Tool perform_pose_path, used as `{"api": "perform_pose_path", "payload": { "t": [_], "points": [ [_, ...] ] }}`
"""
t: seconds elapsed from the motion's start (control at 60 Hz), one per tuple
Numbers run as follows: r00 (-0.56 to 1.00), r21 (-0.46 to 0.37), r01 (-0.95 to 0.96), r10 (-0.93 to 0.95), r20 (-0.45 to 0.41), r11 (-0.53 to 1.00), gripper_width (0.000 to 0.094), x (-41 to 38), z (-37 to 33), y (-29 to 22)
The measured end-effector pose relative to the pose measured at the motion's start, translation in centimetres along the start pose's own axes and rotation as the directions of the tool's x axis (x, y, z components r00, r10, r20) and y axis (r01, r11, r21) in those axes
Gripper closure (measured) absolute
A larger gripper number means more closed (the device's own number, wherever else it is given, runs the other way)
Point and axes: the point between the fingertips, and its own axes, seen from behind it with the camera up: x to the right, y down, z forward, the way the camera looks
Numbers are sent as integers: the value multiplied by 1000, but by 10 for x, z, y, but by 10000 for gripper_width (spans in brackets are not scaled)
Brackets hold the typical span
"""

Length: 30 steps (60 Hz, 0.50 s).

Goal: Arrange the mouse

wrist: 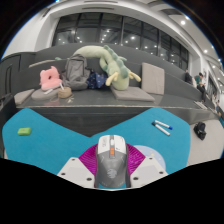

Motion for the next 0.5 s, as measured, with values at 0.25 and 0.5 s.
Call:
{"api": "perform_pose_path", "payload": {
  "t": [0.25, 0.5],
  "points": [
    [999, -147, 11, -18, -42, 989, 564, 115, 59, 78],
    [996, -203, -85, 83, -19, 975, 259, 130, 72, 117]
  ]
}}
